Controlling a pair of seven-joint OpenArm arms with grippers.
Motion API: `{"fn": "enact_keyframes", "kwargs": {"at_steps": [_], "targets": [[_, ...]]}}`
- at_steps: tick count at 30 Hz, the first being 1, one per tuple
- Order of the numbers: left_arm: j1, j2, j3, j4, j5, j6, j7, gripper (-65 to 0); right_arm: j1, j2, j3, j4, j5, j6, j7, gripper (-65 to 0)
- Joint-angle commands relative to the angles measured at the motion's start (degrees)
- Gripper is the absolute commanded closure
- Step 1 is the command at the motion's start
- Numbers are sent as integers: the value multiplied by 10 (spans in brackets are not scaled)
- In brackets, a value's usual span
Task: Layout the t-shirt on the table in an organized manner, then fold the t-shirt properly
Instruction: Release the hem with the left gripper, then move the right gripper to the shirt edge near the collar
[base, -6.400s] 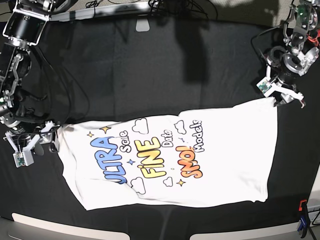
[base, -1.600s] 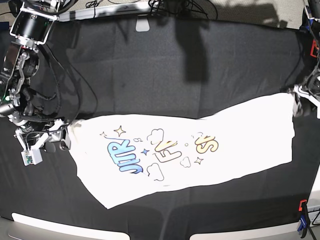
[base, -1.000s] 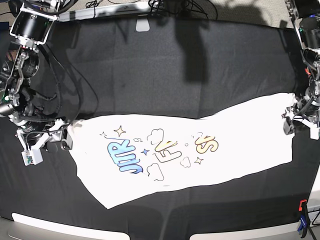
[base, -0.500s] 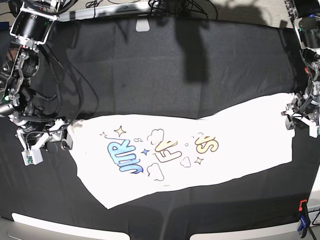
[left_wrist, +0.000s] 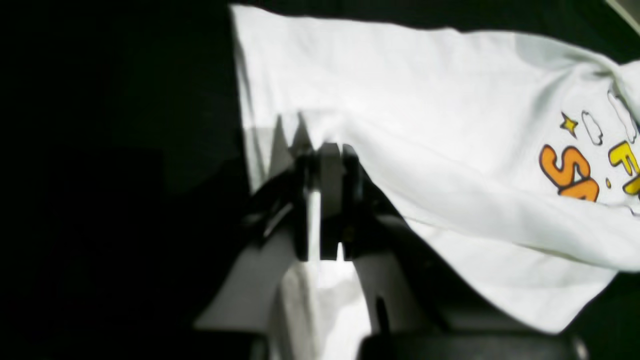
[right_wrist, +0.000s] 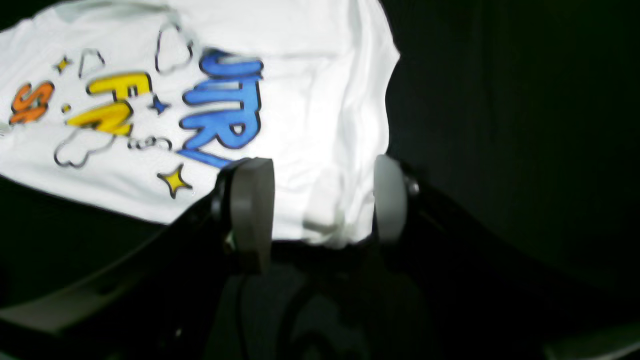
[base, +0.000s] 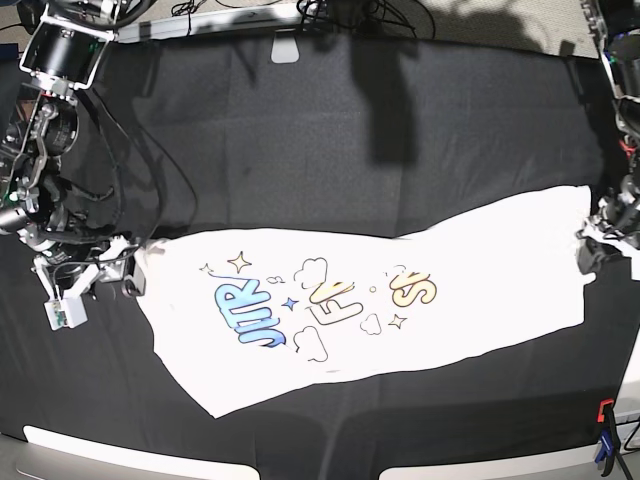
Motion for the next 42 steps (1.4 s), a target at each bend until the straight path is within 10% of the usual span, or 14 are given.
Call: {"fn": "enact_keyframes", "kwargs": {"at_steps": [1,14,23,28,33,42], "targets": [[-11,-14,-4,9,-19,-10,-7,0,11,9,2,10,10,0,7,-295],[-11,2,-4,9,-52,-50,11,0,-23,12,-27,50,134,59,-92,-294],[-11,2,-4,9,-45,-50,7,0,-134,43,-189,166,-134,59,27,-269],[-11,2,-4,9,-44,-50,8,0,-139,90,-256,144,-301,-38,105,-269],[-11,2,-4,9,-32,-50,7,0,-139,95,-263,86,-358,-106,169,-269],[-11,2,-4,9,-32,-50,7,0,-109,95,-263,1,-421,-116,259,-269]]}}
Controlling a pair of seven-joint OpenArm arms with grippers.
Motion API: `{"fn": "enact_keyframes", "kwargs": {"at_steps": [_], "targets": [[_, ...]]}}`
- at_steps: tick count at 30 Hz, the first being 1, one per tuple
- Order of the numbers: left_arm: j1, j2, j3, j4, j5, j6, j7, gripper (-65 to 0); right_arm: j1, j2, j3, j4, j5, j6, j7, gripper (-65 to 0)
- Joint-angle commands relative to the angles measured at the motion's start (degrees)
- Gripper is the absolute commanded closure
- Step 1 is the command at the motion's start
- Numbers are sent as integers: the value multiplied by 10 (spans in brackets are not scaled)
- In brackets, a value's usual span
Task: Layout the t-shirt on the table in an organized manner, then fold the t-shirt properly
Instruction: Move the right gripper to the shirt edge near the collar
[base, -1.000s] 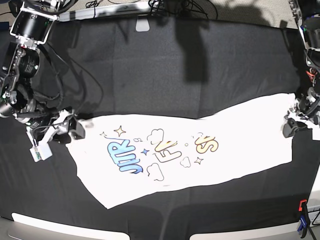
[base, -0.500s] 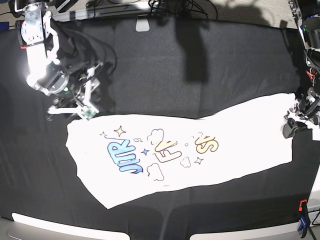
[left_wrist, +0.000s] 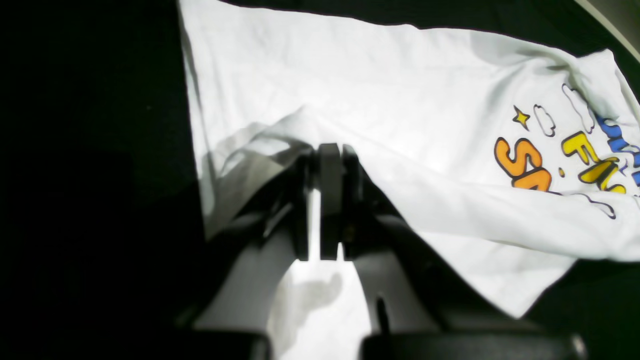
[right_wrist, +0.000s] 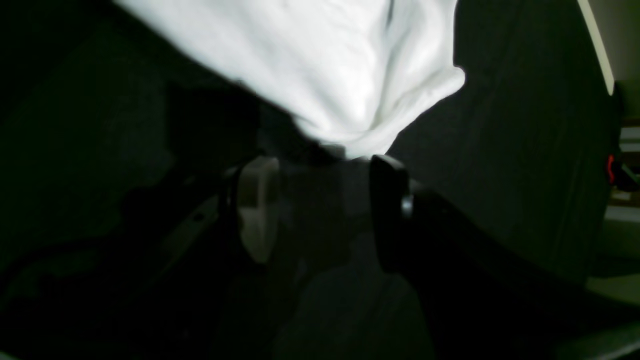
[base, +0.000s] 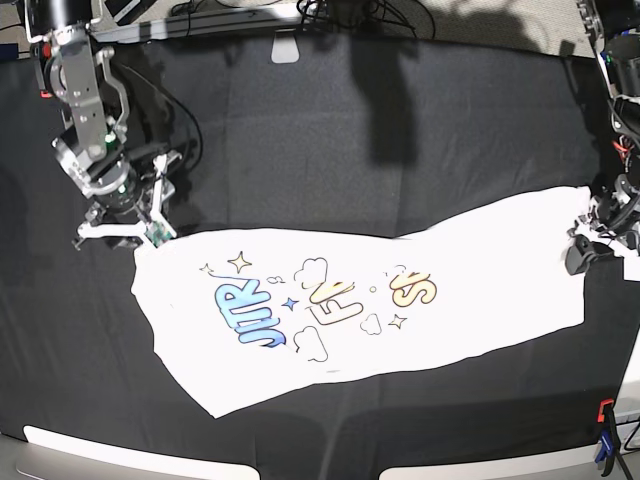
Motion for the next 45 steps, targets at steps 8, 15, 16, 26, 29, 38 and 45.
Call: {"fn": "enact_keyframes", "kwargs": {"at_steps": [8,15,16,26,29,38,45], "targets": [[-11,-12,-4,9,-9,-5,-14,0,64,13,-43,-58,-8,-7,7,-264],[-11,-12,-4,9,-9,-5,-13,0,87,13,-84,-65,-29,-49,-26,0],[-11,-12,-4,9,-9,-5,-13,0,86,15,-84,-62,-29,-49,-29,0],[-3,-12,-4,9,-9,-5,-16,0,14,62,-72,35,-30,-50,-34,0],[2,-11,-4,9,-9,-5,-20,0,21,62,-66,31,-16,-48,-34,-14],[9,-10,-4,9,-9,-5,-22,0,80,57,-67,-33,17,12,-29,-293],[9,-11,-4,9,-9,-5,-22,0,132,58,-82,-113,17,66,-3,-290]]}}
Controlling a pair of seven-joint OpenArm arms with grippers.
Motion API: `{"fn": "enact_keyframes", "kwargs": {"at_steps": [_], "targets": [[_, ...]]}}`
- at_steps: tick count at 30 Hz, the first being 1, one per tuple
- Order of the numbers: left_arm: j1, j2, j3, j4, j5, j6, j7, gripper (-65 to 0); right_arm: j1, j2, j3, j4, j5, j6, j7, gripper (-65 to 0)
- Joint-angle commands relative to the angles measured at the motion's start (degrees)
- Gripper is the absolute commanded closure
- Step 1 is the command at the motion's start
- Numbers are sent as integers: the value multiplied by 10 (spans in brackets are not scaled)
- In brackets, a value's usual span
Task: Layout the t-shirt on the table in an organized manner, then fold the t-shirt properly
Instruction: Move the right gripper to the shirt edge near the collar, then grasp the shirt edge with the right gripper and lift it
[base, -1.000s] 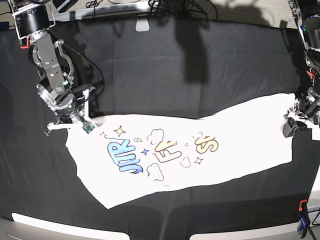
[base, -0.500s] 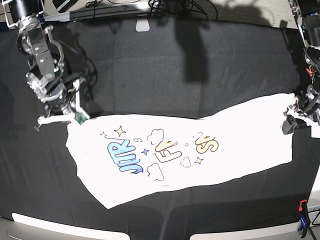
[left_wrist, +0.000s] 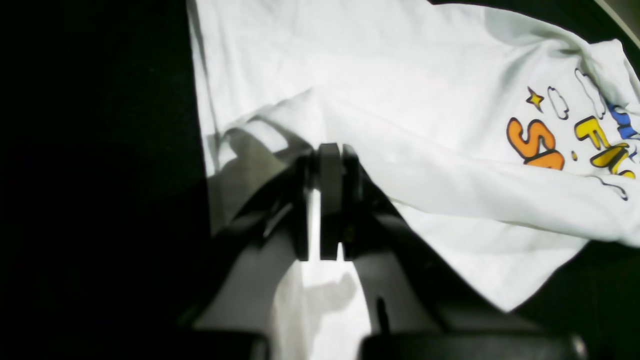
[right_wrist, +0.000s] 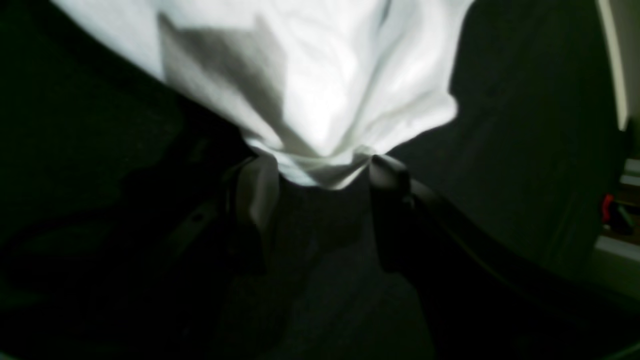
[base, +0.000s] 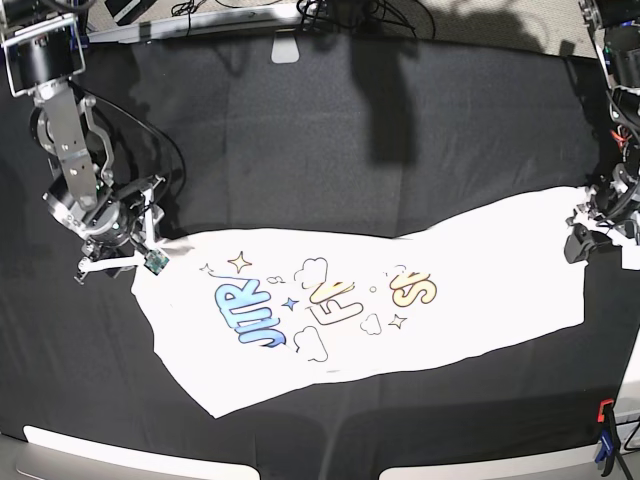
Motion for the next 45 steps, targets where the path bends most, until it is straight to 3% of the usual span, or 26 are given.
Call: {"fn": "enact_keyframes", "kwargs": {"at_steps": [1,4,7,10,12,14,17,22,24,29,35,45], "targets": [[-11,-11,-4,9,-11,-5,-14,0,17,9,-5,-2,-1,0,10,-290],[-11,-11,-4,9,-11,-4,-14,0,33,9,-39,-29,-25,-1,18,-265],[-11,-11,-4,9,-11,-4,-14,0,46,9,-74,-35,-42,-22,19,-169],[-11,-11,-4,9,-10,-4,-14,0,55,9,-93,-35,-42,-65,17,-59],[-11,-11,-4,9,-10,-5,-14,0,57,10,-94,-30,-42,-73,-12,0],[-11,-11,-4,9,-10,-5,-14,0,54,11,-93,-17,-41,-71,-53,0],[-11,-11,-4,9,-10,-4,-14,0,38,29,-93,28,-3,-42,-108,0],[-11,-11,-4,9,-10,-4,-14,0,-30,98,-91,163,118,-25,-175,0],[-11,-11,-4,9,-10,-4,-14,0,-56,115,-79,199,140,-24,-198,0],[-11,-11,-4,9,-10,-4,-14,0,-72,112,-11,212,170,-18,-162,0],[-11,-11,-4,9,-11,-4,-14,0,1,53,73,140,239,-28,-103,0],[-11,-11,-4,9,-11,-4,-14,0,261,-96,71,-189,201,-29,-60,0]]}}
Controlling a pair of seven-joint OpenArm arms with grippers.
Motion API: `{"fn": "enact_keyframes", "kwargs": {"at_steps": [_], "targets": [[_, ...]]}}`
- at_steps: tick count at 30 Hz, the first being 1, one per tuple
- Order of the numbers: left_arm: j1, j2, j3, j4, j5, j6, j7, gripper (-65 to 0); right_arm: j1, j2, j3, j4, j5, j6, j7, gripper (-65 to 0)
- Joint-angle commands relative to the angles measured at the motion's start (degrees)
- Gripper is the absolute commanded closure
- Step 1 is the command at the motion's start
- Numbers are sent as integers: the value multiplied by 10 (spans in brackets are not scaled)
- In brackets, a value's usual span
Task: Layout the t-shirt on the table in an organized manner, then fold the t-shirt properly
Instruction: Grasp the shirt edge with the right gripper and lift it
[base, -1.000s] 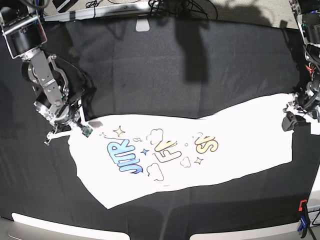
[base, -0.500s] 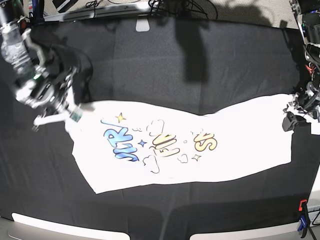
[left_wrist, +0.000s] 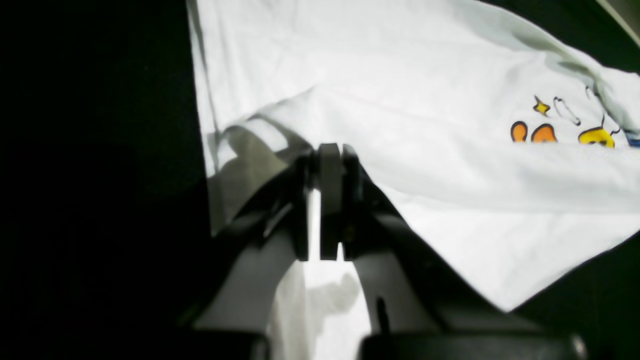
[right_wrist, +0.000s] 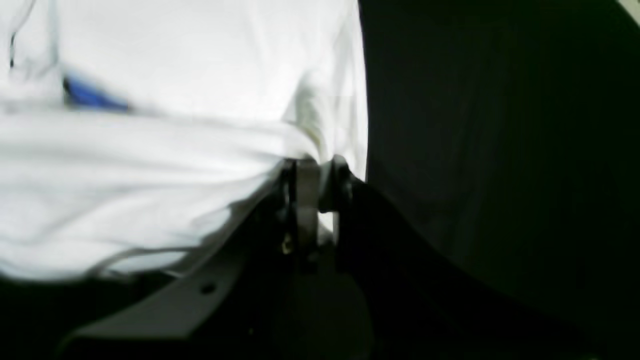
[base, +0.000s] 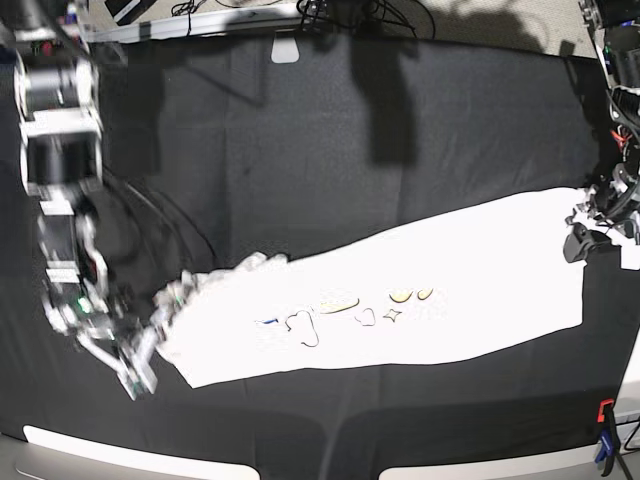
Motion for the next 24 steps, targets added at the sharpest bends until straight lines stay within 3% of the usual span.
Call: {"fn": "enact_keyframes", "kwargs": {"at_steps": [1,6,9,10,13,15,18,20,22,24], "targets": [[-10,-11,-4,9,-11,-4,-14,0,40,-5,3,-17,-9,-4,21,0],[-10,-11,-4,9,-5,-4,-13,0,126,-63,4,-151,-79,-39,60,0],[-10,-11,-4,9,25,-4,-14,0,156,-83,4,-209,-116,-42,90,0],[-10,-11,-4,9,30,-4,-14,0,163,-87,4,-220,-122,-42,94,-15],[-10,-11,-4,9,33,-4,-14,0,171,-96,4,-229,-123,-42,101,-161],[-10,-11,-4,9,33,-2,-14,0,175,-96,4,-229,-121,-45,112,-218],[-10,-11,-4,9,33,-2,-14,0,187,-96,4,-229,-112,-67,122,-227],[-10,-11,-4,9,32,-2,-14,0,197,-94,4,-228,-77,-65,100,-227],[-10,-11,-4,9,31,-2,-14,0,200,-94,4,-219,-38,-34,67,-227],[-10,-11,-4,9,31,-2,-14,0,193,-94,4,-197,-8,40,34,-224]]}}
